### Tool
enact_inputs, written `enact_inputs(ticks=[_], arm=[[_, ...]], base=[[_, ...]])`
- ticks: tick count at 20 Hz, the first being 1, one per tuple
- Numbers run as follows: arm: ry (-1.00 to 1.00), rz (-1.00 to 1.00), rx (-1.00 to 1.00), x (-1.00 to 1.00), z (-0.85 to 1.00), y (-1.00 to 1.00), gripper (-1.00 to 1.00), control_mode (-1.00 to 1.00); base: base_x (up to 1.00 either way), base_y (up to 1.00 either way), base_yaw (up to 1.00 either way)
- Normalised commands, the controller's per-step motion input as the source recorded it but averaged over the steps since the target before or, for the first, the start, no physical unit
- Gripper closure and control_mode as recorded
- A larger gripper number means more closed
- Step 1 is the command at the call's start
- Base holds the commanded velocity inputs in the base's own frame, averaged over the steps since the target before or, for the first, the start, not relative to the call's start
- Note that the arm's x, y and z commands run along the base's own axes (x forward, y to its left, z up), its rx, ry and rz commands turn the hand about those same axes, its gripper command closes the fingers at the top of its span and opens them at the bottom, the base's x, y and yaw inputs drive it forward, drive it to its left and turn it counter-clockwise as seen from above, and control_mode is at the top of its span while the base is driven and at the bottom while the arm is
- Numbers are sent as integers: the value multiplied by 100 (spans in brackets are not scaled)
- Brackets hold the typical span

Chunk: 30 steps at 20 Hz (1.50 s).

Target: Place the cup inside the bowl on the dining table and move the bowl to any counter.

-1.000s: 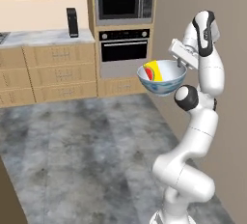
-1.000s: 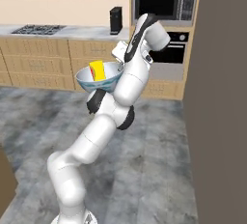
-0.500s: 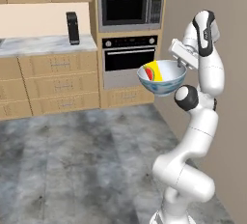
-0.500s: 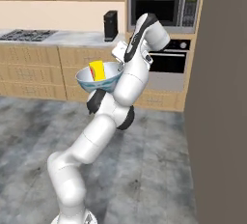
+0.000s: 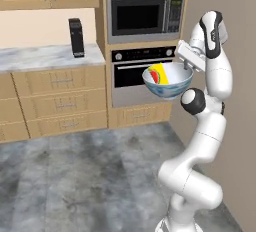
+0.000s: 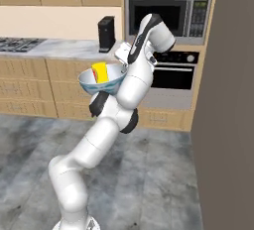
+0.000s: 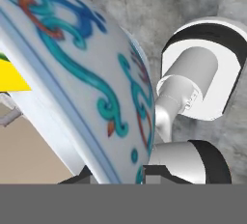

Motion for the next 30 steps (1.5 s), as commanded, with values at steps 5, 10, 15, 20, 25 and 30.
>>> enact_inputs(ticks=[5,10,15,20,25,30], arm=[[0,0,0,0,0,0,100,100],[0,0,0,0,0,0,100,100],[0,0,0,0,0,0,100,100],[0,0,0,0,0,0,100,100],[0,0,0,0,0,0,100,100],[0,0,0,0,0,0,100,100]], base=[[83,0,-1],[71,0,-2],[52,15,-6],[65,49,-13],[76,55,-16],[29,64,-13]])
